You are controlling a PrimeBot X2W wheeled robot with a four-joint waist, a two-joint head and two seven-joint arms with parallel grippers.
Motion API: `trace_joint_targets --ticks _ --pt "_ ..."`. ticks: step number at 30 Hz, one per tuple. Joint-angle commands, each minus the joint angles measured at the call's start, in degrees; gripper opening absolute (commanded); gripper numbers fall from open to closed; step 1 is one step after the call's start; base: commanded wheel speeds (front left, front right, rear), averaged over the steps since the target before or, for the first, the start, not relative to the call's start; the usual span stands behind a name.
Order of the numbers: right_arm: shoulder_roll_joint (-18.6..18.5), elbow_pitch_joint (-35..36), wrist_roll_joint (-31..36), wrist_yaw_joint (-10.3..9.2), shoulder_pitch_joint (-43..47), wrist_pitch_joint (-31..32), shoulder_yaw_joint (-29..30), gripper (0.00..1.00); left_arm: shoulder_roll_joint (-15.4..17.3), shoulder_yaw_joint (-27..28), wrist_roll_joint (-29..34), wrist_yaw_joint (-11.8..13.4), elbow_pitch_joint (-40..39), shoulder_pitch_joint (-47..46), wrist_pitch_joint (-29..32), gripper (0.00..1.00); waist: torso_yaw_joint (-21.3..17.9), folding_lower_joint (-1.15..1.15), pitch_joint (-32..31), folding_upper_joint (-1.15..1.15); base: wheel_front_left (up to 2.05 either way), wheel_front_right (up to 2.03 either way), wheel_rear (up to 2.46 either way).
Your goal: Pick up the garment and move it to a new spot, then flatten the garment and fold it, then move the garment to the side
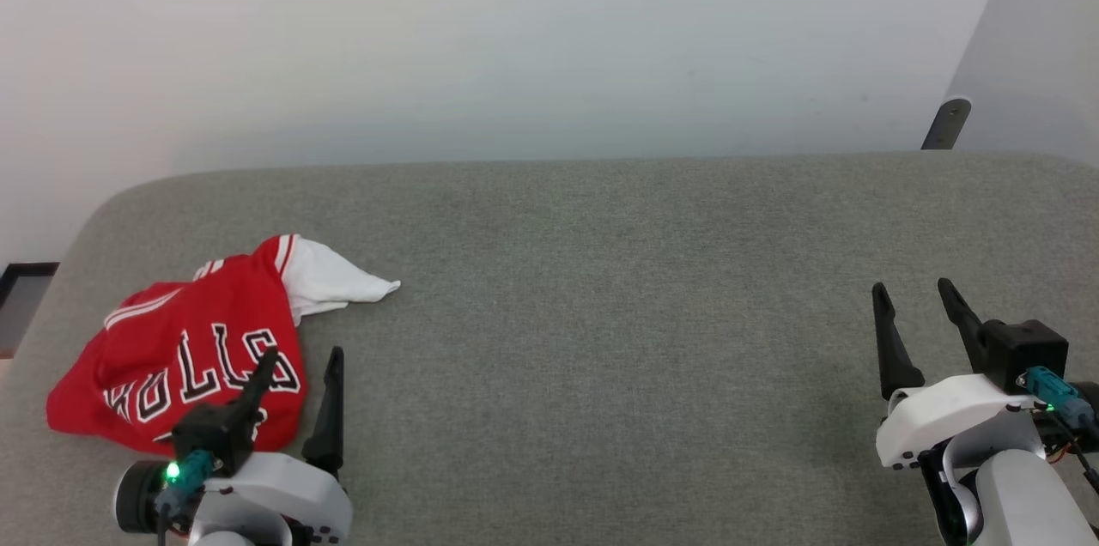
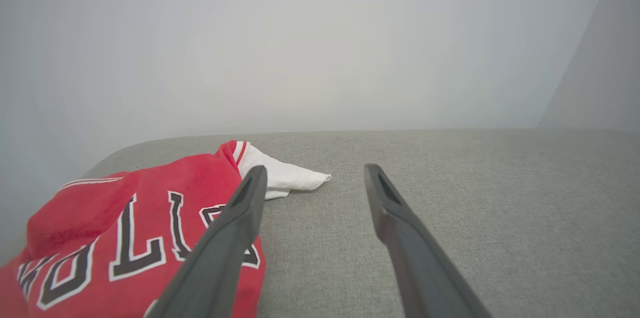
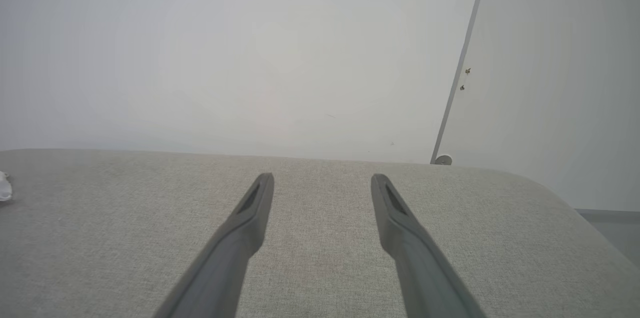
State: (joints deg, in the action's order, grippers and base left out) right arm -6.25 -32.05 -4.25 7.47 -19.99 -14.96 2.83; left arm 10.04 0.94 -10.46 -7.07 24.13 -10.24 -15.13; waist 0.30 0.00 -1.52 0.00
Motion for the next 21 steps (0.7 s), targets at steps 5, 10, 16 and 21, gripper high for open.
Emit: trace_joint_targets --ticks 5,10,16,21 --pt "0.1 0.1 -1.4 0.03 0.6 -0.3 -0.1 1.0 -0.2 0.0 -1.2 -0.4 1.0 -0.4 0.0 1.0 -0.1 0.0 0.0 0.0 0.0 0.0 0.0" --pt "0.3 0.5 -2.5 0.03 0.7 -0.3 0.2 1.0 -0.2 -0.3 -2.1 -0.4 1.5 -0.8 0.0 1.0 0.5 0.0 0.1 0.0 0.0 0.0 0.0" --pt "0.4 1.1 -4.5 0.03 1.7 -0.3 -0.2 1.0 -0.6 -0.4 -2.6 -0.4 1.5 -0.6 0.0 1.0 3.7 0.0 0.0 0.0 0.0 0.0 0.0" --pt "0.8 0.8 -4.9 0.03 2.3 -0.3 -2.3 1.0 -1.2 0.9 -2.5 -0.4 0.8 0.8 0.0 1.0 8.2 0.0 -0.1 0.0 0.0 0.0 0.0"
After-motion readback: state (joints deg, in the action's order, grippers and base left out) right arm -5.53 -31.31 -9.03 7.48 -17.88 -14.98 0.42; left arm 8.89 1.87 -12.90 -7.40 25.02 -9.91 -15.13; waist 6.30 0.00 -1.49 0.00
